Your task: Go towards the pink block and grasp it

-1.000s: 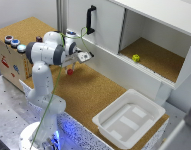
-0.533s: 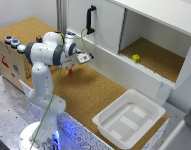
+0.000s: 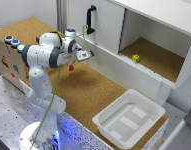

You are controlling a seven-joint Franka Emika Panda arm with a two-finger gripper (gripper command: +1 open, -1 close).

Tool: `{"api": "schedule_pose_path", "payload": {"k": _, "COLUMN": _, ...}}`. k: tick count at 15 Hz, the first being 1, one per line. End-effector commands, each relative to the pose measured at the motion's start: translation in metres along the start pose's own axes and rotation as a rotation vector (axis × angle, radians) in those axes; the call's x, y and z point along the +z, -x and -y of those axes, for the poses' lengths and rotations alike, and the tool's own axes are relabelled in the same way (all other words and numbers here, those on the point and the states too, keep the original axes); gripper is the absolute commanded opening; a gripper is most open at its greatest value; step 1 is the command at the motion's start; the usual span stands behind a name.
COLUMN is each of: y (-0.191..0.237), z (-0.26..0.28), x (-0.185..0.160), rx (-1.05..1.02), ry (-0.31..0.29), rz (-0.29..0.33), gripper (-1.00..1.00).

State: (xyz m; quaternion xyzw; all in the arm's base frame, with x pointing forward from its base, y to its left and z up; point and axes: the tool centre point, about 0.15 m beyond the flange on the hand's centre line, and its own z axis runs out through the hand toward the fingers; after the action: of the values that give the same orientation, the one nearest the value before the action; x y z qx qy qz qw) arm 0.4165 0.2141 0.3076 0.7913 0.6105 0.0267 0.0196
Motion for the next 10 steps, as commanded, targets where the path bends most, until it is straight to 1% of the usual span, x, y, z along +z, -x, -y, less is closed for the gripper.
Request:
{"api": "schedule_pose_path", "payload": {"k": 1, "y": -0.043, "z": 0.000, "x": -0.078, "rx": -0.002, "ry": -0.009, "rz": 0.052, "gripper": -1.00}}
{"api": "schedule_pose_path", "payload": {"k": 3, "y": -0.066, "z": -0.005, "x": -0.099, "rx": -0.001, "ry": 0.001, "rz": 0.058, "gripper": -1.00}}
{"api": "schedule_pose_path", "payload": {"k": 5, "y": -0.096, "z": -0.004, "x": -0.120, "rx": -0.020, "ry": -0.003, "rz": 0.054, "gripper": -1.00}}
{"api": "schedule_pose_path", "payload": {"k": 7, "y": -0.123, "z": 0.000, "x": -0.133, "rx": -0.039, "ry": -0.024, "rz": 0.045, "gripper": -1.00}}
{"api": "schedule_pose_path", "payload": {"k": 10, "y": -0.165, "z": 0.008, "x": -0.144, "rx": -0.081, "ry": -0.070, "rz": 0.054, "gripper": -1.00}}
